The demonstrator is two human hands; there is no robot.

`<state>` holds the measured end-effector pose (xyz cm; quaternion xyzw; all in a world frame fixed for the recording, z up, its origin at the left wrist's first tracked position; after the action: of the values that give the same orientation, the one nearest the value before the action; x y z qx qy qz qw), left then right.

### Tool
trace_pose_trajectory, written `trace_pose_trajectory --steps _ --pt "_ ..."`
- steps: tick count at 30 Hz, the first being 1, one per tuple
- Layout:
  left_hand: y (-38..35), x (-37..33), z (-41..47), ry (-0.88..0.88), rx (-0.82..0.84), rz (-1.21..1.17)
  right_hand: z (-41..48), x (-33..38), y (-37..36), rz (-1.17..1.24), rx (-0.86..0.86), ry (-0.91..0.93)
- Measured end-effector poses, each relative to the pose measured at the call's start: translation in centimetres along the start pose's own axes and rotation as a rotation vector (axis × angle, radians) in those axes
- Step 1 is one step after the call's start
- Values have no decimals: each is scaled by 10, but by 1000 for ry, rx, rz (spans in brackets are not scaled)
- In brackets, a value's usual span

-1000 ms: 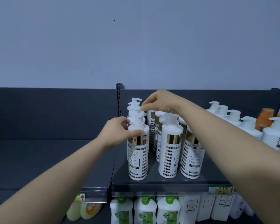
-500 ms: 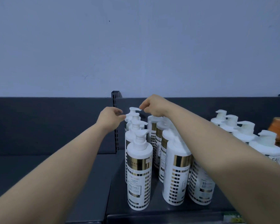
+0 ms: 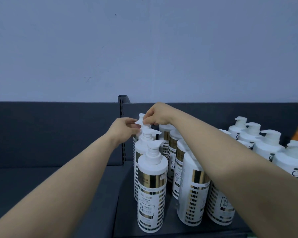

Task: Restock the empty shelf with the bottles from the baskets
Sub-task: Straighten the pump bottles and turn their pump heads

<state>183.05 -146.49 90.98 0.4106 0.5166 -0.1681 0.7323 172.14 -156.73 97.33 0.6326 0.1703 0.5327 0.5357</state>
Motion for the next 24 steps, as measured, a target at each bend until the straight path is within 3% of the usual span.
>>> trace_pose_trajectory --steps 5,11,17,24 --pt "-9 3 0 -50 90 40 6 0 1 -2 -1 -30" --pt "-8 10 2 -48 75 33 9 1 0 -12 -4 -48" --pt "-9 10 6 -35 116 79 11 8 -1 -60 142 2" --pt "-8 17 8 -24 124 67 12 7 -3 -53 196 24"
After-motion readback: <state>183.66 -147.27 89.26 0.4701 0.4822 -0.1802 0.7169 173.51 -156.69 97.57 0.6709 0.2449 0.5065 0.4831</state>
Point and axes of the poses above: each hand's wrist, its own z-axis towards the middle knuckle, its own y-axis out of the back of the hand, x = y × z, the point moved 5 cm from there along z, towards the middle knuckle, and after that the axes turned 3 degrees about y, right-handed, at the moved point
